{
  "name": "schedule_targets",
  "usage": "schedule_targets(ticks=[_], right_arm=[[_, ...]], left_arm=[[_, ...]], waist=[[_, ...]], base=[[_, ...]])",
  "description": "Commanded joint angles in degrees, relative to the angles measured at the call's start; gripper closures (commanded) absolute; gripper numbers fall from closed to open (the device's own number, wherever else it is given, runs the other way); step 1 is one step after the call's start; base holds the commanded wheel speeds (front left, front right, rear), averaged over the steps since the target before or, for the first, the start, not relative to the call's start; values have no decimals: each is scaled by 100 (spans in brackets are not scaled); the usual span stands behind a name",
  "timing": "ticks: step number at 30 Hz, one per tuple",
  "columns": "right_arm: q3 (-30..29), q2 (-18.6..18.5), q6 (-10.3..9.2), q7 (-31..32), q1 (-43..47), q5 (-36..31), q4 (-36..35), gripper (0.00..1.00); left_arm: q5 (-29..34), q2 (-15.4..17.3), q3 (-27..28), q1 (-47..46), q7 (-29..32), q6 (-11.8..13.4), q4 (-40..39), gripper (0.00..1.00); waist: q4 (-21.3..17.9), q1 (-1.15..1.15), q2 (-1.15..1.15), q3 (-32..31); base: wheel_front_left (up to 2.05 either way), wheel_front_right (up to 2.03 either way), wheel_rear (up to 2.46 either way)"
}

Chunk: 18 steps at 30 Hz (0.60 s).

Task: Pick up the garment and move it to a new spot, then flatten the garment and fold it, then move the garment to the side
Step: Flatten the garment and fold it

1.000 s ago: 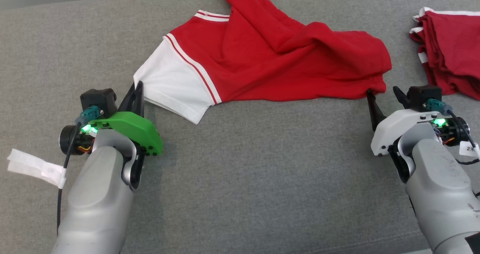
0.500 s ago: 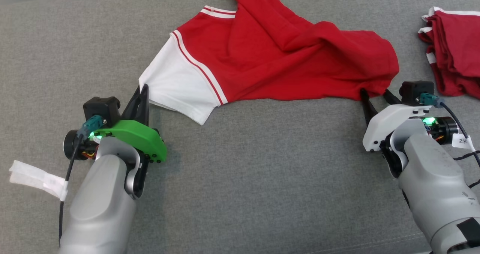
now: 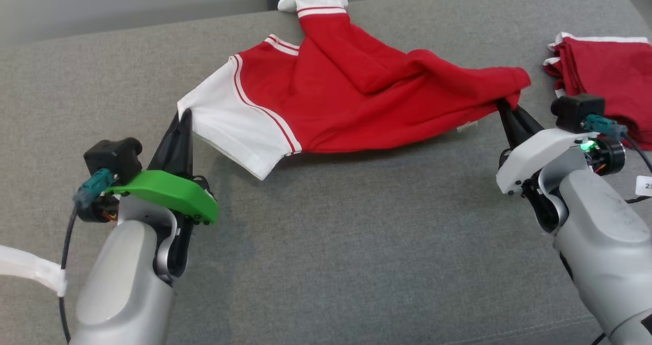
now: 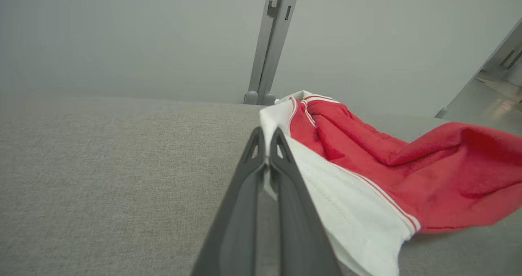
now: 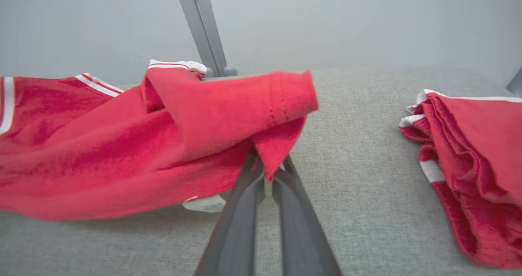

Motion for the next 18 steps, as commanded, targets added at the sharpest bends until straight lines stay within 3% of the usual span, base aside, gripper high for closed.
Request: schedule_targets(ticks=[1,6,11,18], right_arm=[[70,-152,-9,97,164,170,-275,100],[106,-655,-9,582,587,654,-1635,100],[-377,-961,-9,1262,1197,939,-3219,100],[-1312,-814,-8,2276,1918,948,-5347,100]], left_arm=[[-102,91,65,141,53,-32,-234,100],[-559,156,297,445,449,-1,-1393,100],[-844,321,489,714,957,209,-2819,100],[-848,614,610,590,1584,490,-4513,100]], waist=[[-90,0,0,-301],[-130,0,0,-684],[-156,0,0,-1024],[-159,0,0,-1310]], base=[[0,0,0],[0,0,0],[0,0,0],[0,0,0]])
